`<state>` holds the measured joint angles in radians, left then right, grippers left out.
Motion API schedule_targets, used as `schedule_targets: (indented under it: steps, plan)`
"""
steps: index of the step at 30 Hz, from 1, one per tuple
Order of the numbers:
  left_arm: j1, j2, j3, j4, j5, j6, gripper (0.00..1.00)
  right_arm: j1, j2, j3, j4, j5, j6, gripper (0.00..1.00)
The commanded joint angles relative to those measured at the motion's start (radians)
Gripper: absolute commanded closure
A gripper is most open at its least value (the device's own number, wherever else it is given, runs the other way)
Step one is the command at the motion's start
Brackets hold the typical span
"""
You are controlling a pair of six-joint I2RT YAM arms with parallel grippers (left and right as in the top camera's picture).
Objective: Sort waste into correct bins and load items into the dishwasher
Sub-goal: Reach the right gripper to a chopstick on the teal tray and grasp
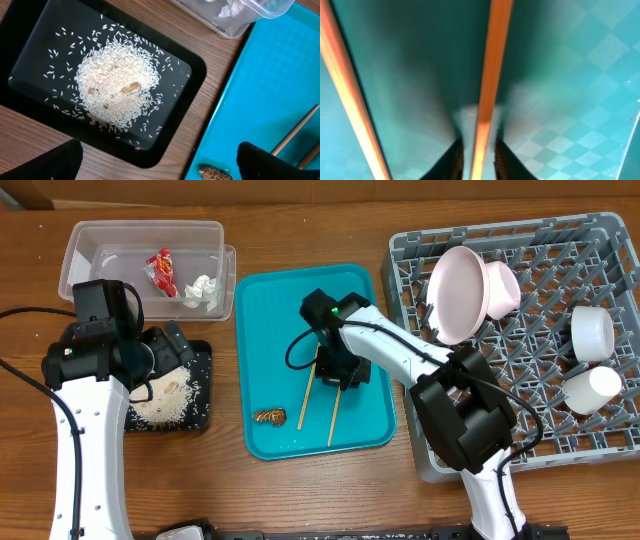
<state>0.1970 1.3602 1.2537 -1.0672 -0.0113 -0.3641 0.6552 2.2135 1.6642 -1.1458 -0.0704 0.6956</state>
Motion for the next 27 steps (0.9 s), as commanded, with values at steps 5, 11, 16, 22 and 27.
schedule_targets:
  steps: [5, 11, 16, 22, 27]
  plan:
    - [0.004, 0.010, 0.010, 0.000, 0.012, 0.008, 0.00, 0.000, 0.059, -0.009, 0.015, 0.009, 0.005, 0.84]
    - [0.004, 0.010, 0.010, 0.003, 0.036, 0.007, 0.00, 0.000, 0.059, -0.009, 0.015, 0.003, 0.005, 0.96]
    - [0.004, 0.010, 0.010, 0.002, 0.037, 0.008, 0.00, -0.004, 0.059, -0.003, 0.011, -0.002, 0.005, 0.96]
    - [0.004, 0.010, 0.010, 0.013, 0.037, 0.008, 0.00, -0.042, 0.011, 0.108, -0.074, 0.013, -0.166, 0.96]
    - [0.004, 0.010, 0.010, 0.013, 0.037, 0.008, 0.00, -0.105, -0.123, 0.175, -0.153, 0.053, -0.320, 0.96]
